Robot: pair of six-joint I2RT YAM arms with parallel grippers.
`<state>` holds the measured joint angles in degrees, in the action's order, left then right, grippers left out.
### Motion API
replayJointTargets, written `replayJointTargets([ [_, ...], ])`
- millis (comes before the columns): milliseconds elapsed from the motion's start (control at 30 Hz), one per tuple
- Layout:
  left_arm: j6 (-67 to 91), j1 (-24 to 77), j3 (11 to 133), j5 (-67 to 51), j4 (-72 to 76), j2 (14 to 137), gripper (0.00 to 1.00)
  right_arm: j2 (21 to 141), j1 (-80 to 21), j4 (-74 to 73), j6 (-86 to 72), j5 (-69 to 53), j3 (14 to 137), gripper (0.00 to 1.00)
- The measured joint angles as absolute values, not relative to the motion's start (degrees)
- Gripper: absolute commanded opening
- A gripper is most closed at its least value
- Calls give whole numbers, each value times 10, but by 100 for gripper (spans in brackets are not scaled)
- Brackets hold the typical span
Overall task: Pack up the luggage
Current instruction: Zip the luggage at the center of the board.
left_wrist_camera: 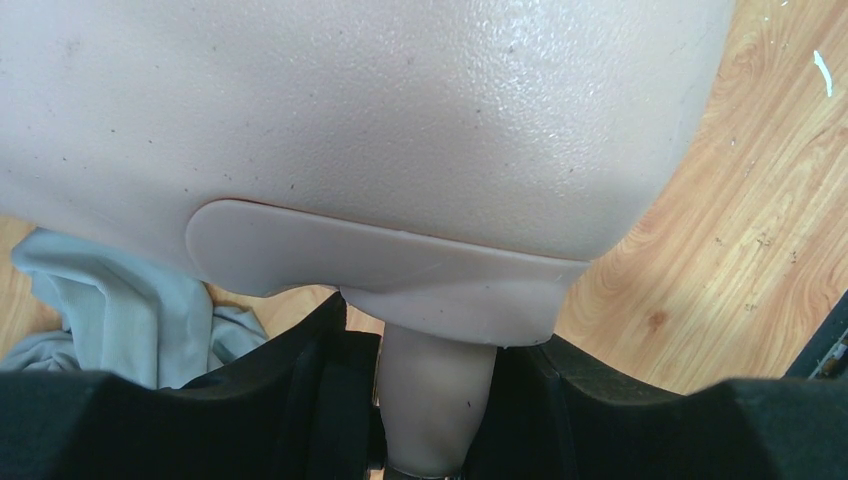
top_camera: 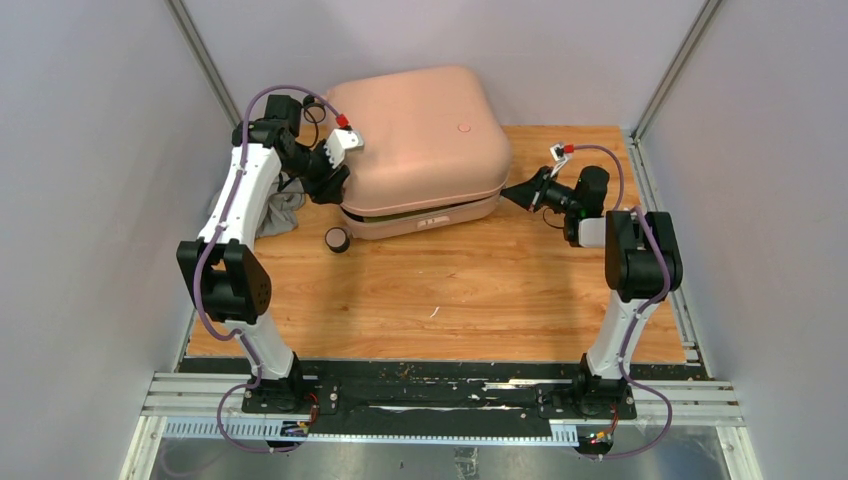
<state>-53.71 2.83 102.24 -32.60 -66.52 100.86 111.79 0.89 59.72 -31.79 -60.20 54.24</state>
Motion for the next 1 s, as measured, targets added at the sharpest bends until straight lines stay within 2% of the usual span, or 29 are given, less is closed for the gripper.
replayJointTargets([
  [633,-531,32,1017,-324,-666,1005,0,991,-53,317,-80,-459,541,0],
  [1000,-530,36,1012,-308,-667,1000,0,949,-73,257,-55,-415,526,0],
])
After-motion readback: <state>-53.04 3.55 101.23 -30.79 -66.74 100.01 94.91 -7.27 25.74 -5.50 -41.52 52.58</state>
